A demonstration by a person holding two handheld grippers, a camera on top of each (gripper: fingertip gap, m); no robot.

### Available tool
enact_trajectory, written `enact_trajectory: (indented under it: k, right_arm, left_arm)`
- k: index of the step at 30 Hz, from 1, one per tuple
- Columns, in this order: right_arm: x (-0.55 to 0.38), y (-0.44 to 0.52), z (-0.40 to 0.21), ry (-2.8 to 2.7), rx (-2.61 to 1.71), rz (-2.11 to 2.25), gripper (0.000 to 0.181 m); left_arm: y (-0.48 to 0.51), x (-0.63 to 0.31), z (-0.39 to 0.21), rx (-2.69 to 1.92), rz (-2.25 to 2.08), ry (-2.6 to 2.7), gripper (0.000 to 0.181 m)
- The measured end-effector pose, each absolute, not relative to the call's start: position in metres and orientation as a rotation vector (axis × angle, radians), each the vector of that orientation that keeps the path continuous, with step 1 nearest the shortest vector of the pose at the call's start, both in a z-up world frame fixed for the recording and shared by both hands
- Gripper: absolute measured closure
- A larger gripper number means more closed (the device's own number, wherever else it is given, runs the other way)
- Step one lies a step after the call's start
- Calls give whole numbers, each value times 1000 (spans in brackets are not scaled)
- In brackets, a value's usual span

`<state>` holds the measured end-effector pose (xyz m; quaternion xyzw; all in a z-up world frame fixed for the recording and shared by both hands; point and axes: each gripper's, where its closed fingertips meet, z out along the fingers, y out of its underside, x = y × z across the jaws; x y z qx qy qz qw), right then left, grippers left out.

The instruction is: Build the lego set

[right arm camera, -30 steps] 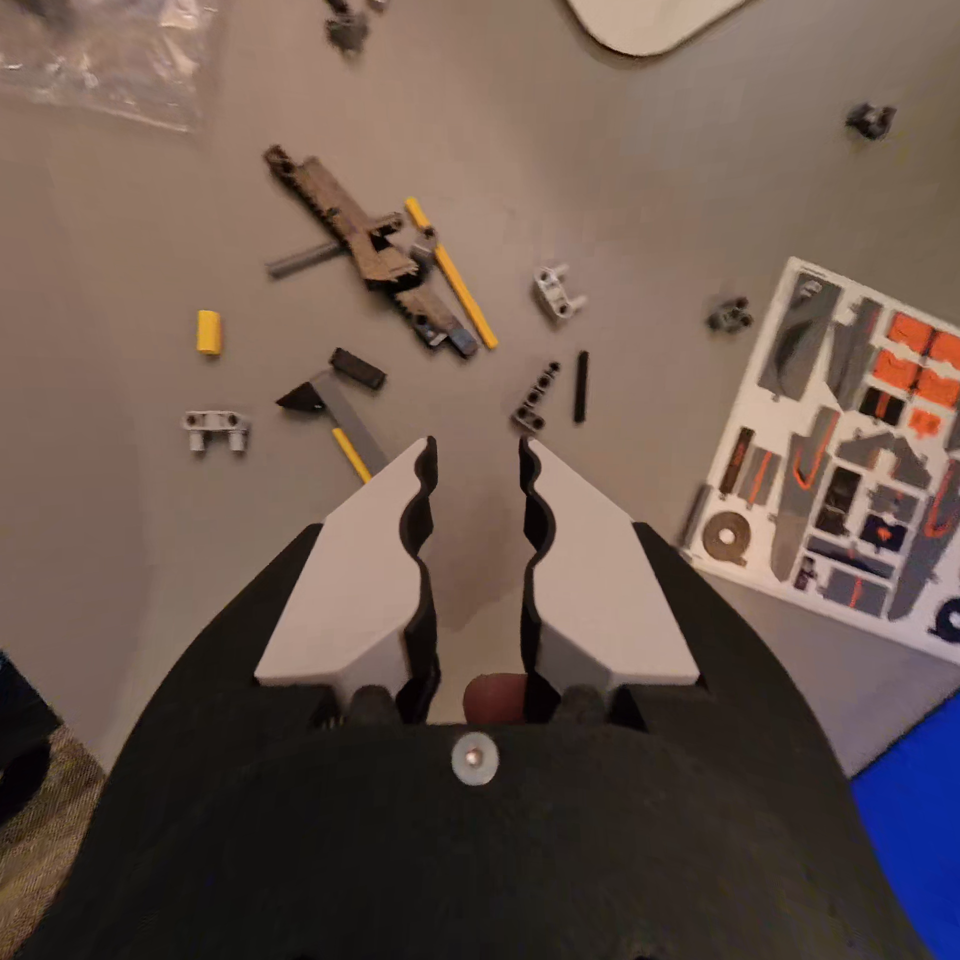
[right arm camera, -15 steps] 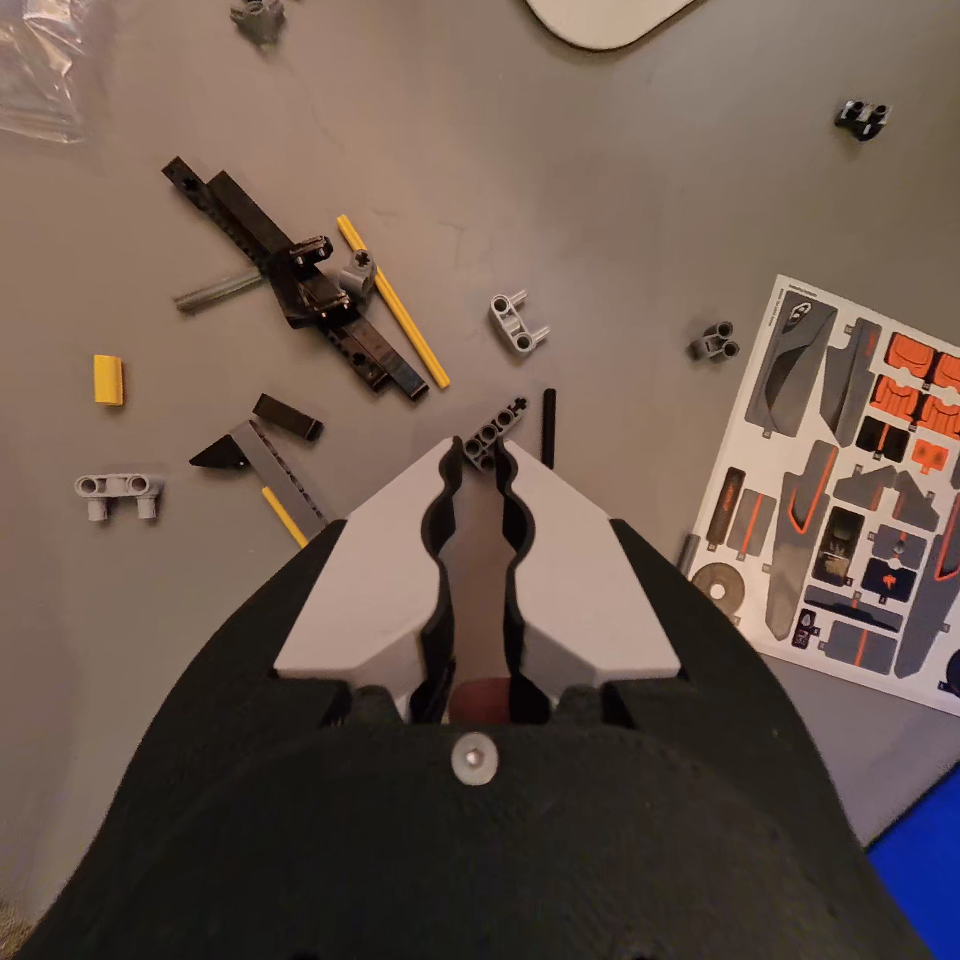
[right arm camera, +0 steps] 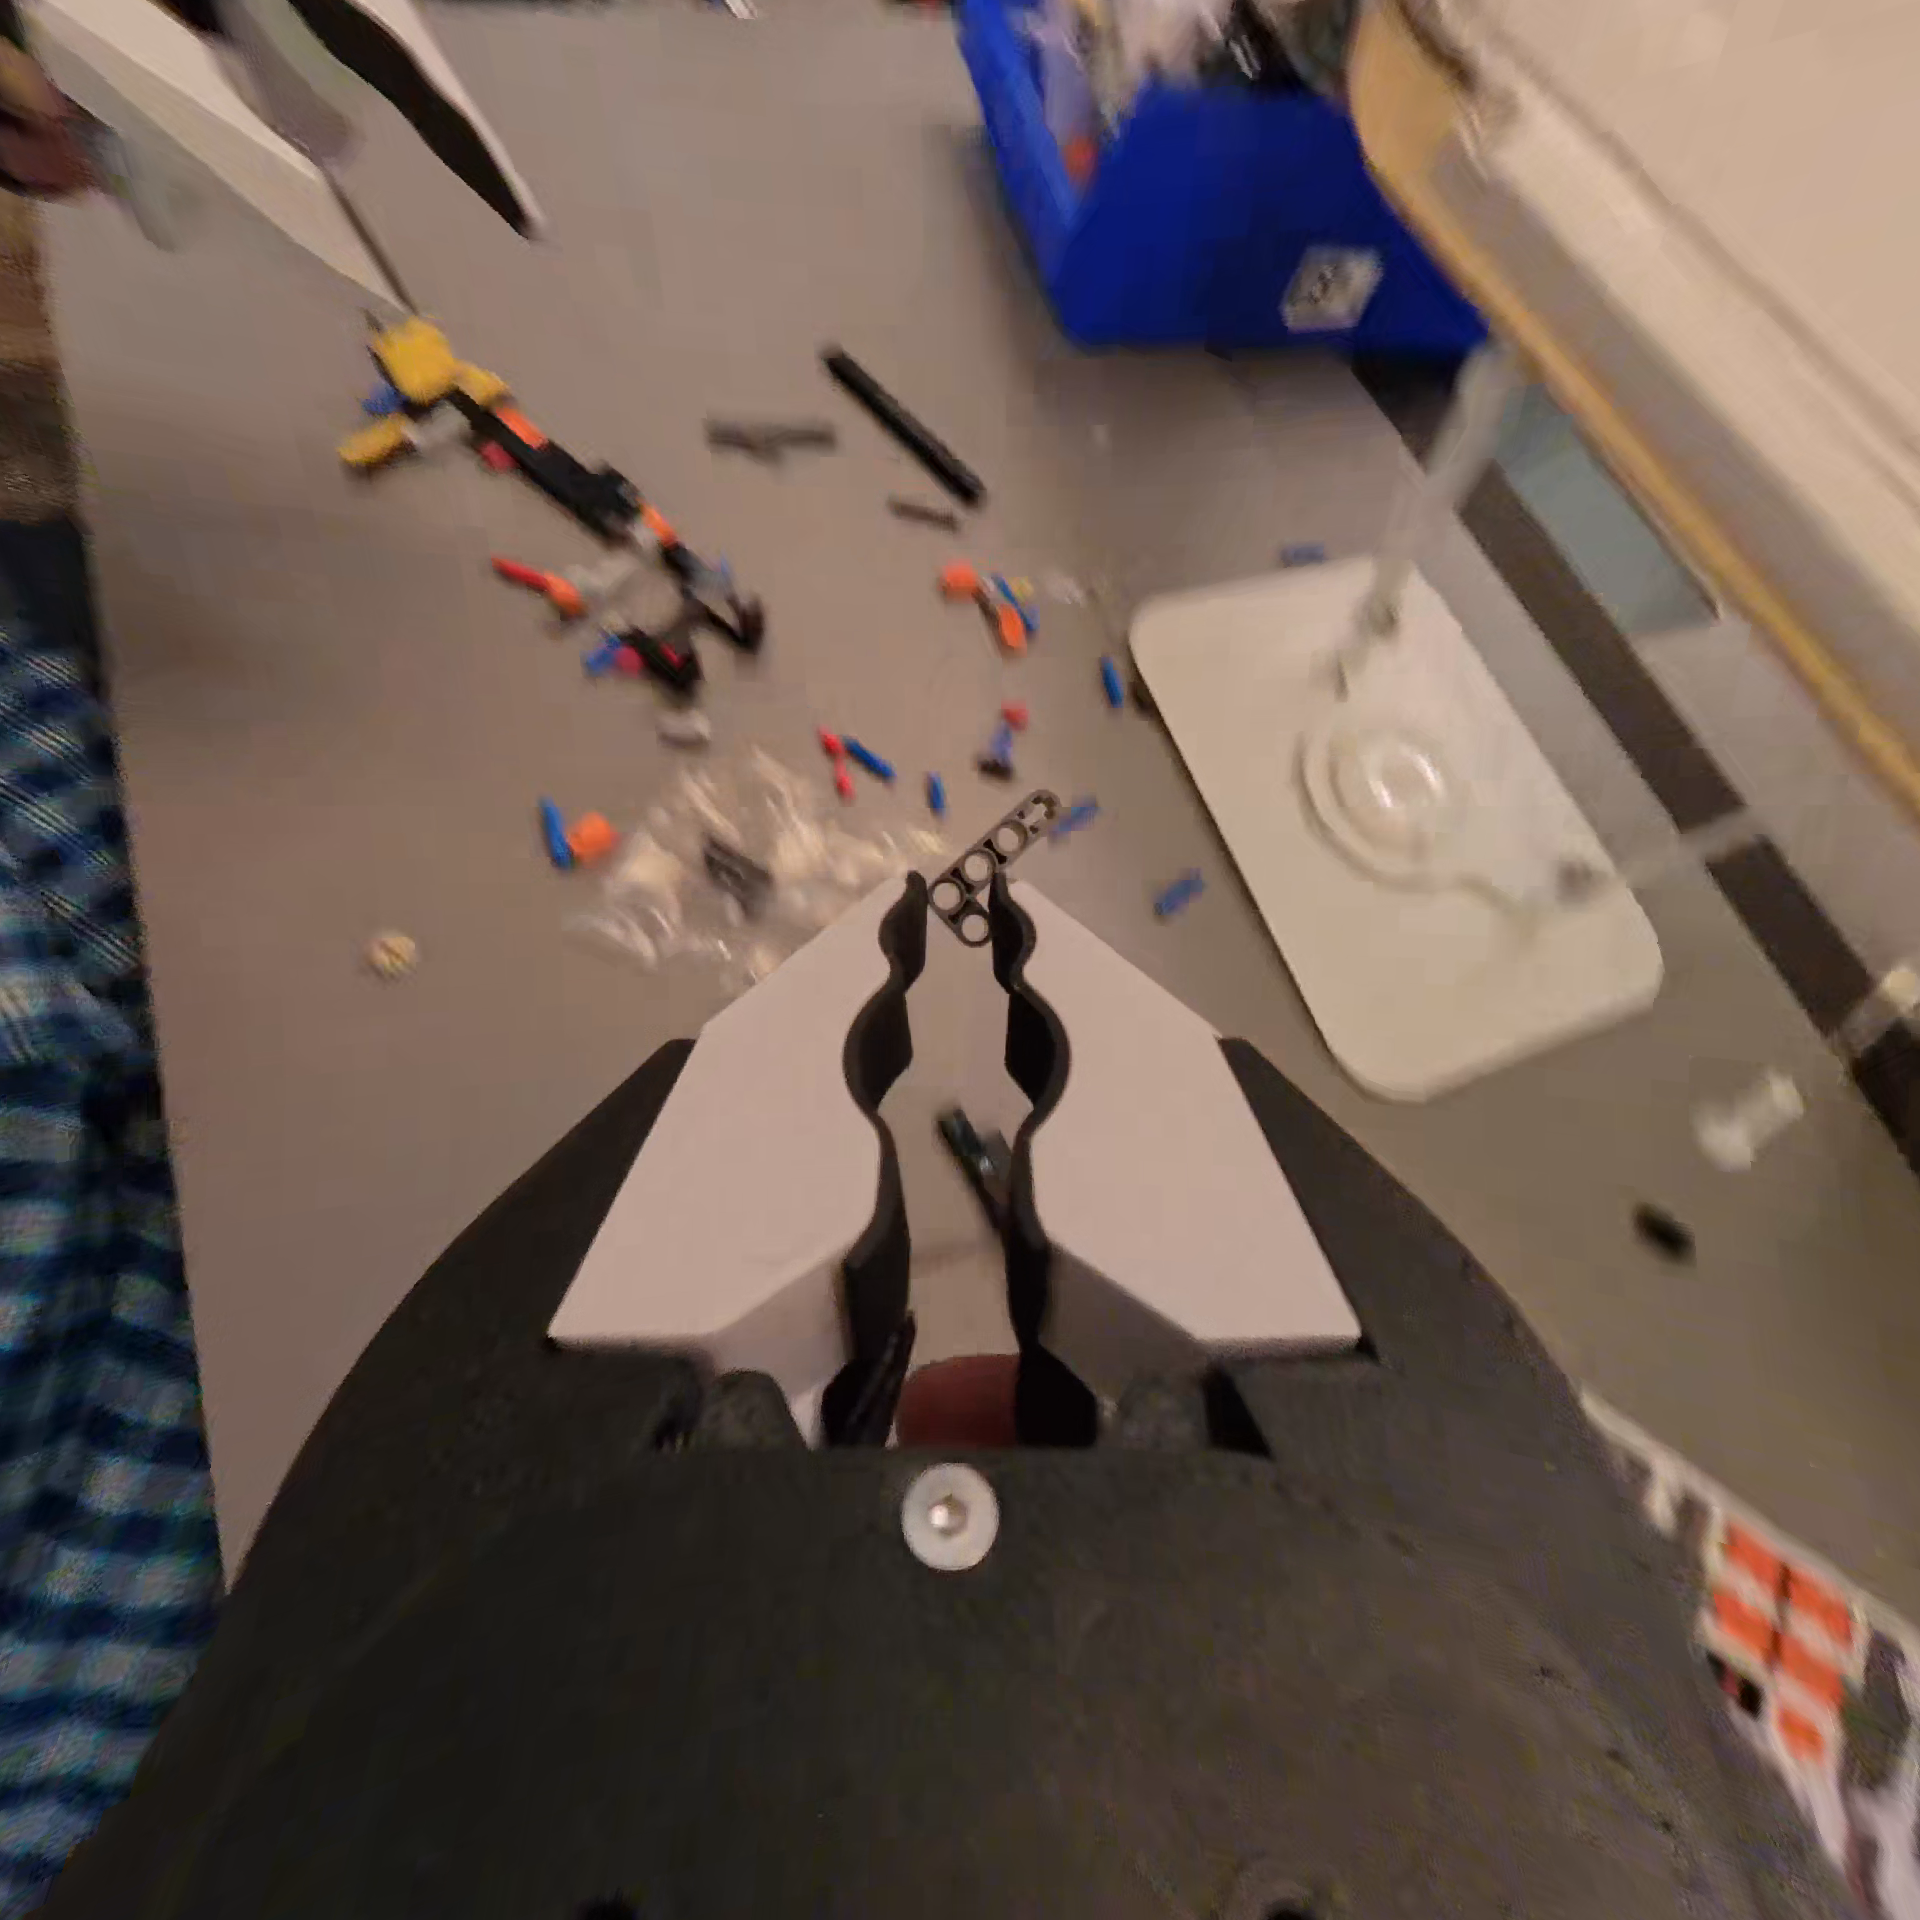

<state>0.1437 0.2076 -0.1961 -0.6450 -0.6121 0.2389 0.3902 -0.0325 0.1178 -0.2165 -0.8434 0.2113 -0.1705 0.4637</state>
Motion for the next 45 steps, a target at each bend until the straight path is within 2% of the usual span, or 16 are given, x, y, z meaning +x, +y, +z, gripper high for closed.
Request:
enact_trajectory:
  k: [9,16,20,23,31,34,38,45]
  right_arm:
    - [23,141,-180,-1738,-1239,553,172]
    - [-17,114,-175,-1803,-1025,461,171]
    - [-28,103,-173,-1830,-932,412,171]
    - [-34,102,-176,-1850,-898,367,171]
    - [-44,96,-178,-1861,-832,341,172]
    - [-46,95,-181,-1871,-809,307,172]
    - [-48,92,-182,-1872,-801,324,171]
    - [-52,81,-190,-1960,-1023,729,162]
  left_arm:
    - [118,-19,-183,-1930,-756,353,131]
    - [117,-28,-175,-1874,-905,259,136]
    - [115,-32,-171,-1836,-1006,202,147]
    - [113,-35,-171,-1817,-1069,179,161]
    - [106,-48,-170,-1794,-1130,116,161]
    - [103,-46,-167,-1774,-1169,130,174]
    - [101,-46,-170,-1791,-1160,142,176]
    - [93,-57,-179,-1887,-1004,261,176]
